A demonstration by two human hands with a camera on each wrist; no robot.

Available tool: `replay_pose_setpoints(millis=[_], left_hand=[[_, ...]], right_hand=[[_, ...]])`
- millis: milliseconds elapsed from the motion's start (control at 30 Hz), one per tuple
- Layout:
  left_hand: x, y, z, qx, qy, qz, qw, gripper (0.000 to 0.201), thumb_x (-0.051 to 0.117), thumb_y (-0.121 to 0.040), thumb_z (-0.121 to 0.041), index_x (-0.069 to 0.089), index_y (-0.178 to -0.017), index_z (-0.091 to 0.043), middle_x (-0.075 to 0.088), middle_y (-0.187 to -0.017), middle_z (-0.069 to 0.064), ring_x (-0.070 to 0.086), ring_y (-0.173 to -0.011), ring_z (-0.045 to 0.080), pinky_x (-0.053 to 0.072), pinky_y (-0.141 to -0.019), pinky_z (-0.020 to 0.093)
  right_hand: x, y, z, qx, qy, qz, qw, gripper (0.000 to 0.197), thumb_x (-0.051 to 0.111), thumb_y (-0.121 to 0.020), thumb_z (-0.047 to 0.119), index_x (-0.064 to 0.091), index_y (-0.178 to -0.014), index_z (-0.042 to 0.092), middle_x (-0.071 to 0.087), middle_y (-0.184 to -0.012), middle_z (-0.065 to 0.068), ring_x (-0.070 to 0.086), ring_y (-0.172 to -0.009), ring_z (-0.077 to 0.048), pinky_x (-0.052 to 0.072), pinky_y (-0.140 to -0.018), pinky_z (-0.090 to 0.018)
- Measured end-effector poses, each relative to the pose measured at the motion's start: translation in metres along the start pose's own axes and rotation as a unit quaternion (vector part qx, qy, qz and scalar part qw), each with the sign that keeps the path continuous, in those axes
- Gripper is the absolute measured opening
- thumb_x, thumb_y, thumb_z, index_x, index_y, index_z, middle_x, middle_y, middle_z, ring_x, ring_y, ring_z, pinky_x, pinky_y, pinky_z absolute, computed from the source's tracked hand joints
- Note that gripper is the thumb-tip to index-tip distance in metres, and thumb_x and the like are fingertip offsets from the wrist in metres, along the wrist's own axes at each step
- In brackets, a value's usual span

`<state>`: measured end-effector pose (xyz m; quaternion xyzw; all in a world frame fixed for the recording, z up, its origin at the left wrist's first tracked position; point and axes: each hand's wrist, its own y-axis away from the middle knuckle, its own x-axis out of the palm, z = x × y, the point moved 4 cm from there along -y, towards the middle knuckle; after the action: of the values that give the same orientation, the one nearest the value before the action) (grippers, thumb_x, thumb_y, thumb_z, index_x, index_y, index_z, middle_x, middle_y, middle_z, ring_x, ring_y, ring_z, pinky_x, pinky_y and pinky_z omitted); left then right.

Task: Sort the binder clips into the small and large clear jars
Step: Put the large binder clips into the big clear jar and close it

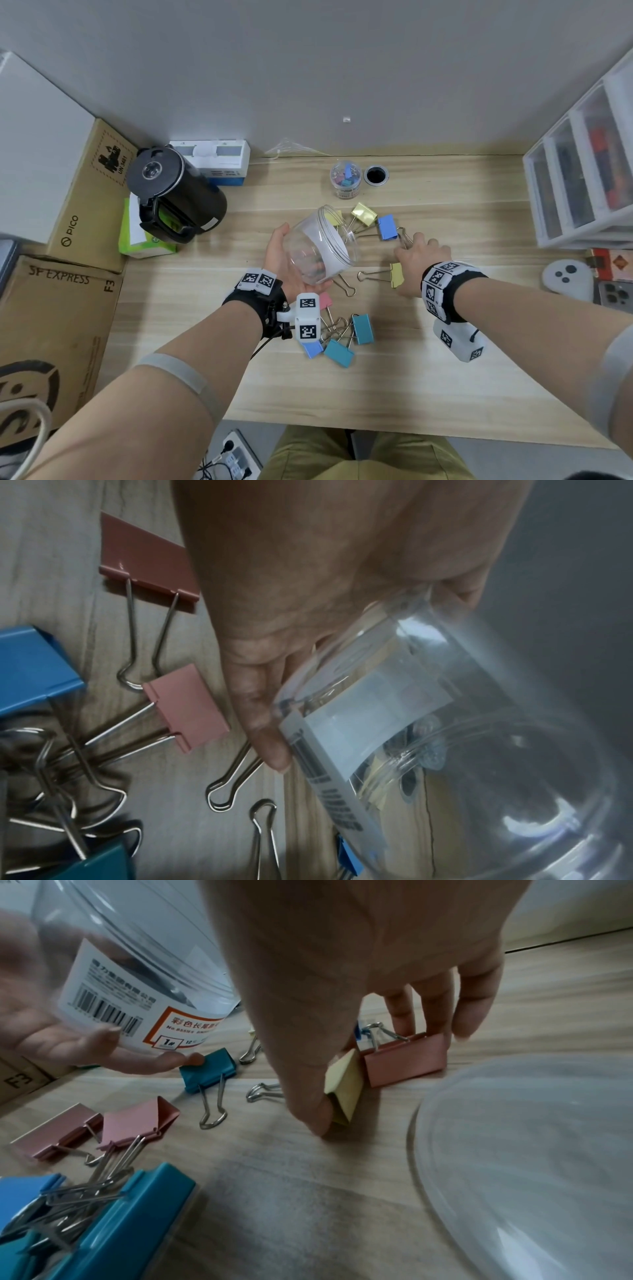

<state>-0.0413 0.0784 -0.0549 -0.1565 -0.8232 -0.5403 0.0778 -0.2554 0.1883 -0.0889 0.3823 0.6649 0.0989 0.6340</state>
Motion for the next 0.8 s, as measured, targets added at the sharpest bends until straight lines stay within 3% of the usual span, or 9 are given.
replay_pose_setpoints(millis=[67, 200, 333, 400, 500, 567, 633, 700, 800], left_hand=[[0.001, 0.001, 0.0, 0.0, -0.003, 0.005, 1.0, 0.069, 0.043, -0.092, -0.07, 0.063, -0.109, -0.006, 0.077, -0.085, 0.02, 0.066, -0.095, 0.039, 0.046, -0.099, 0.054], [0.007, 0.003, 0.0, -0.005, -0.007, 0.013, 1.0, 0.069, 0.043, -0.092, -0.07, 0.063, -0.112, -0.007, 0.077, -0.087, 0.019, 0.067, -0.093, 0.038, 0.053, -0.085, 0.049], [0.014, 0.004, 0.0, -0.002, -0.014, 0.035, 0.999, 0.07, 0.04, -0.092, -0.071, 0.065, -0.112, -0.01, 0.078, -0.089, 0.017, 0.062, -0.105, 0.039, 0.041, -0.108, 0.055], [0.017, 0.005, -0.002, -0.001, -0.023, 0.04, 0.999, 0.068, 0.038, -0.093, -0.07, 0.067, -0.11, -0.011, 0.078, -0.089, 0.016, 0.059, -0.108, 0.039, 0.036, -0.111, 0.055], [0.025, 0.012, -0.005, 0.0, -0.026, 0.043, 0.999, 0.064, 0.038, -0.093, -0.068, 0.067, -0.113, -0.015, 0.075, -0.1, 0.016, 0.063, -0.101, 0.037, 0.046, -0.099, 0.048], [0.029, 0.017, -0.007, -0.002, -0.024, 0.042, 0.999, 0.061, 0.039, -0.095, -0.065, 0.066, -0.117, -0.015, 0.07, -0.109, 0.016, 0.064, -0.098, 0.034, 0.049, -0.09, 0.043], [0.032, 0.018, -0.007, -0.005, -0.038, 0.04, 0.998, 0.063, 0.042, -0.093, -0.065, 0.062, -0.127, -0.016, 0.066, -0.119, 0.016, 0.062, -0.102, 0.035, 0.048, -0.09, 0.045], [0.035, 0.019, -0.004, -0.011, -0.061, 0.046, 0.997, 0.059, 0.042, -0.092, -0.064, 0.064, -0.12, -0.016, 0.066, -0.112, 0.015, 0.062, -0.096, 0.033, 0.048, -0.086, 0.044], [0.039, 0.014, 0.0, -0.017, -0.077, 0.058, 0.995, 0.054, 0.039, -0.095, -0.061, 0.066, -0.102, -0.015, 0.073, -0.084, 0.013, 0.064, -0.081, 0.031, 0.048, -0.079, 0.041]], right_hand=[[0.001, 0.002, -0.002, -0.004, -0.016, -0.004, 1.0, 0.058, 0.063, -0.07, 0.06, 0.051, -0.117, 0.029, 0.037, -0.111, -0.007, 0.043, -0.093, -0.026, 0.039, -0.071, -0.036], [0.0, 0.007, -0.009, 0.001, -0.086, 0.001, 0.996, 0.06, 0.065, -0.067, 0.058, 0.054, -0.119, 0.03, 0.034, -0.112, -0.005, 0.038, -0.097, -0.026, 0.049, -0.077, -0.036], [-0.01, 0.015, -0.022, -0.003, -0.132, 0.014, 0.991, 0.067, 0.065, -0.067, 0.059, 0.052, -0.127, 0.033, 0.034, -0.11, -0.004, 0.038, -0.102, -0.028, 0.047, -0.082, -0.037], [-0.018, 0.019, -0.033, 0.0, -0.151, 0.014, 0.988, 0.066, 0.065, -0.066, 0.061, 0.053, -0.127, 0.038, 0.035, -0.11, -0.003, 0.039, -0.103, -0.027, 0.047, -0.083, -0.037], [-0.031, 0.025, -0.053, 0.01, -0.169, 0.02, 0.985, 0.057, 0.068, -0.064, 0.064, 0.057, -0.113, 0.038, 0.039, -0.113, -0.003, 0.043, -0.103, -0.027, 0.047, -0.088, -0.038], [-0.041, 0.028, -0.065, 0.008, -0.202, 0.013, 0.979, 0.048, 0.072, -0.064, 0.063, 0.058, -0.101, 0.036, 0.043, -0.113, -0.003, 0.049, -0.1, -0.026, 0.045, -0.084, -0.034], [-0.053, 0.031, -0.07, -0.014, -0.242, 0.005, 0.97, 0.042, 0.075, -0.068, 0.059, 0.061, -0.099, 0.033, 0.044, -0.113, -0.002, 0.053, -0.097, -0.022, 0.042, -0.079, -0.031], [-0.063, 0.034, -0.065, -0.051, -0.283, 0.002, 0.958, 0.041, 0.078, -0.072, 0.052, 0.063, -0.103, 0.029, 0.042, -0.114, -0.002, 0.054, -0.095, -0.019, 0.04, -0.077, -0.029], [-0.074, 0.039, -0.04, -0.12, -0.29, 0.0, 0.949, 0.044, 0.081, -0.068, 0.054, 0.064, -0.101, 0.029, 0.045, -0.11, -0.002, 0.055, -0.098, -0.02, 0.044, -0.085, -0.03]])
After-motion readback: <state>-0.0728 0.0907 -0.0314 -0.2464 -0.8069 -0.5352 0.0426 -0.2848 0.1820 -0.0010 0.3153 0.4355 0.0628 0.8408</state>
